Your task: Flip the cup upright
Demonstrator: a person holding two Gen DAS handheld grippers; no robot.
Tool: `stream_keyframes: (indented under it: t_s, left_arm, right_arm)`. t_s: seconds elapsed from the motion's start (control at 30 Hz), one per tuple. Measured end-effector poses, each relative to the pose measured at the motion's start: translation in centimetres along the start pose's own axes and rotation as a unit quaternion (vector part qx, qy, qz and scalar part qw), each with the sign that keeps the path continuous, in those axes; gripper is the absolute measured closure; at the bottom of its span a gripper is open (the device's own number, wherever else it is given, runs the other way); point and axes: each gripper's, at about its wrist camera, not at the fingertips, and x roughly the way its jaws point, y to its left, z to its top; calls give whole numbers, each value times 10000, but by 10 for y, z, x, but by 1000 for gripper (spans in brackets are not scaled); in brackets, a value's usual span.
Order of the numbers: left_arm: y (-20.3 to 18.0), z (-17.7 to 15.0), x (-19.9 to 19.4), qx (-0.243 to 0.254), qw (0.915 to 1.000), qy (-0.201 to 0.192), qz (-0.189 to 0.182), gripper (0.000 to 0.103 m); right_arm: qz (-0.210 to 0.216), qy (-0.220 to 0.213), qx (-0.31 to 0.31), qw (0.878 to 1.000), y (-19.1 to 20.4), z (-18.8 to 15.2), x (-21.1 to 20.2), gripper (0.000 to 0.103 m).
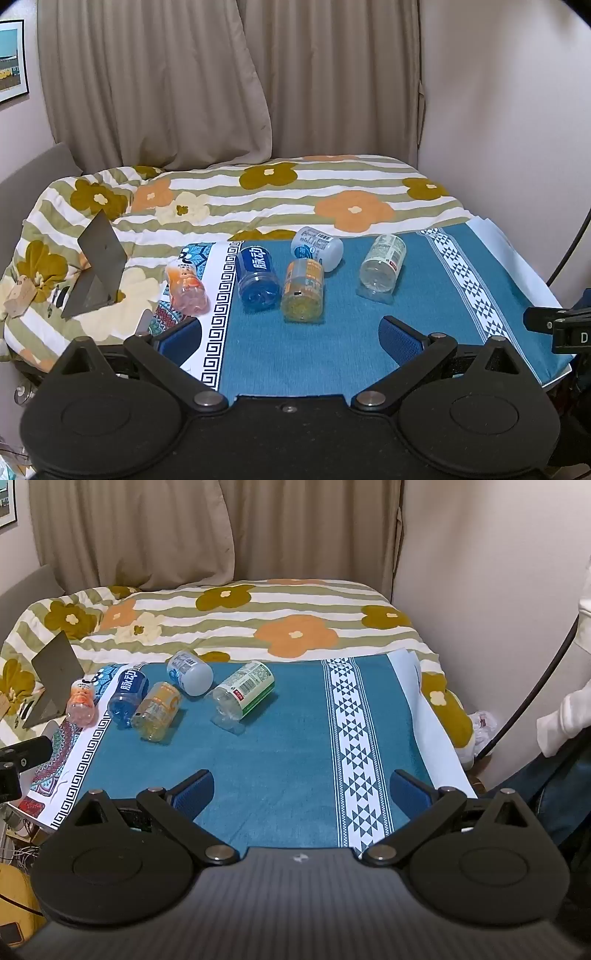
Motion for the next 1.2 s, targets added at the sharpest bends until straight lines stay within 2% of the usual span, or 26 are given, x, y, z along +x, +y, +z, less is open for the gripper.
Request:
stream_keyframes:
  t_s: [1.2]
  left_arm:
    - [0, 5, 4, -18, 10000, -53, -54, 0]
  right_arm:
    - [-38, 62, -28, 10000, 9, 1, 10, 0]
